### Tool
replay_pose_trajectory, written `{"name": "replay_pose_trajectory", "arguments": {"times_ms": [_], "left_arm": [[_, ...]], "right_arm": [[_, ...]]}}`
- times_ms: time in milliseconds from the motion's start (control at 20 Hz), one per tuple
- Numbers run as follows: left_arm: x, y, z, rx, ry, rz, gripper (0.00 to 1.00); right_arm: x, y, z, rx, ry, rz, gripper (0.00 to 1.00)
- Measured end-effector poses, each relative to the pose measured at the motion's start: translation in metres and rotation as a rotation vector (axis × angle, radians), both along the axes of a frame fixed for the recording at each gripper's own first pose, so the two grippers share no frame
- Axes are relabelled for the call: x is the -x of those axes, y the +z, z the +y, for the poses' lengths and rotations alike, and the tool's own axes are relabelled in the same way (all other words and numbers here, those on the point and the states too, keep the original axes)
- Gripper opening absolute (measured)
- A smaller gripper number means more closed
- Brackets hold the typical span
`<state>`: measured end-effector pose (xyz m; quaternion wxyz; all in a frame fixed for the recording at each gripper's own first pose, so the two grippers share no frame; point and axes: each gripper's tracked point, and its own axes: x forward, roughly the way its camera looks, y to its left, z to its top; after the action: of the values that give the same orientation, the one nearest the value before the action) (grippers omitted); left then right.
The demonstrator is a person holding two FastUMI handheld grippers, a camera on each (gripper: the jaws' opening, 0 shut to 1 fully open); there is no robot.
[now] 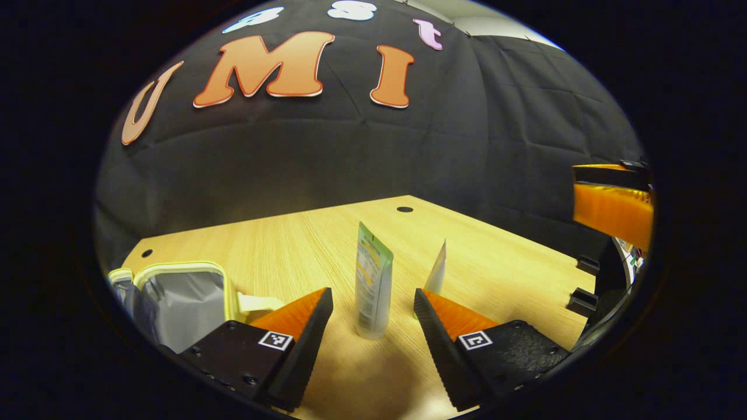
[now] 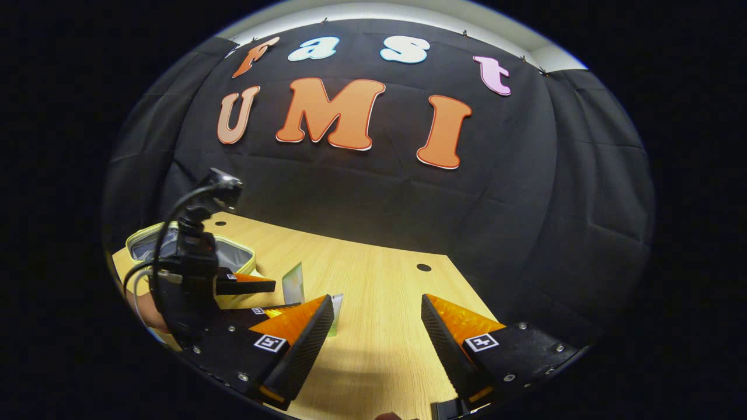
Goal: First open the suitcase, pack the skin care products into it, and then close the suitcase.
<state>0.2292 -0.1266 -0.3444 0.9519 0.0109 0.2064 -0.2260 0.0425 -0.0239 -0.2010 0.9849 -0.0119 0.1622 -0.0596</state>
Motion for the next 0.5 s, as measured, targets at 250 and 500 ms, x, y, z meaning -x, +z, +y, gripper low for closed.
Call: {"name": "replay_pose_trajectory", "arguments": {"times_ms": [250, 500], "left_arm": [[-0.015, -0.027, -0.010, -0.024, 0.019, 0.052, 0.68], [-0.015, -0.012, 0.001, -0.037, 0.066, 0.073, 0.36]], "right_arm": [[0.003, -0.009, -0.010, -0.007, -0.005, 0.029, 0.95], [-0.002, -0.016, -0.015, -0.036, 0.016, 0.074, 0.95]]}}
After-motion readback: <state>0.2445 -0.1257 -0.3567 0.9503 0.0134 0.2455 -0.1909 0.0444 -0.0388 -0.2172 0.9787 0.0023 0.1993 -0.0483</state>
